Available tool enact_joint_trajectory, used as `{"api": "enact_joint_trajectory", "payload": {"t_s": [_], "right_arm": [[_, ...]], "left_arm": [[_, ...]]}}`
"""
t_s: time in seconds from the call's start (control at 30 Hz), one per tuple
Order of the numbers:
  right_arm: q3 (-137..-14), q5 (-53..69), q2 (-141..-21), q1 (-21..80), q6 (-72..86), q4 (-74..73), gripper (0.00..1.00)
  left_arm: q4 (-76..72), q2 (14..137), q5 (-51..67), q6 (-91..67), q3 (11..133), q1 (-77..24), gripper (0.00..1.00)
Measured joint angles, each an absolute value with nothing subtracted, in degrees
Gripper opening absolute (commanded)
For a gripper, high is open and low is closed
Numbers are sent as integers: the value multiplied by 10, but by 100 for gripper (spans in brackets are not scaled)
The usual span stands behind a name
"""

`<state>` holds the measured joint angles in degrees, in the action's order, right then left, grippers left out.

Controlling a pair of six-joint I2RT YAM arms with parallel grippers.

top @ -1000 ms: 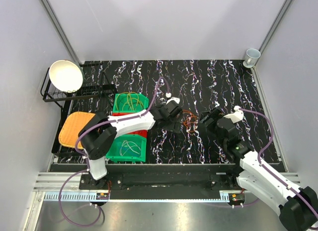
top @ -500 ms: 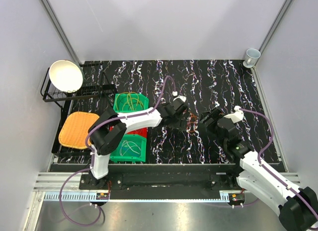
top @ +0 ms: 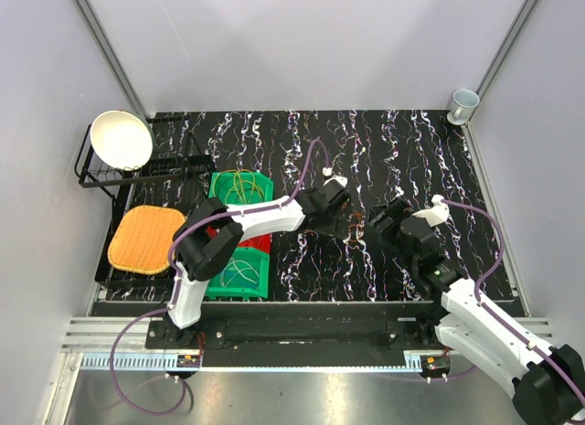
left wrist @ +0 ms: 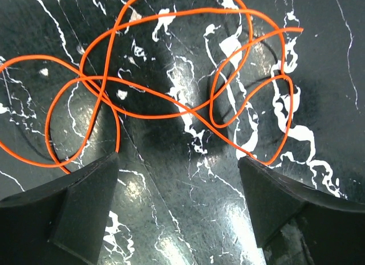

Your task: Untangle the cables

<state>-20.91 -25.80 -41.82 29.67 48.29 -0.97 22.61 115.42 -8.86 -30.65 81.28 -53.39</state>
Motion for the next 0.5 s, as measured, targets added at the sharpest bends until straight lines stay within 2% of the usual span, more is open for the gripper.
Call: {"api": "enact_joint_trajectory", "payload": {"t_s": [0.5], "right_arm": [[-209, -258, -418, 296, 485, -6, 100]], "left_arm": [[253, 1156, -142, -296, 838, -528, 93]]}}
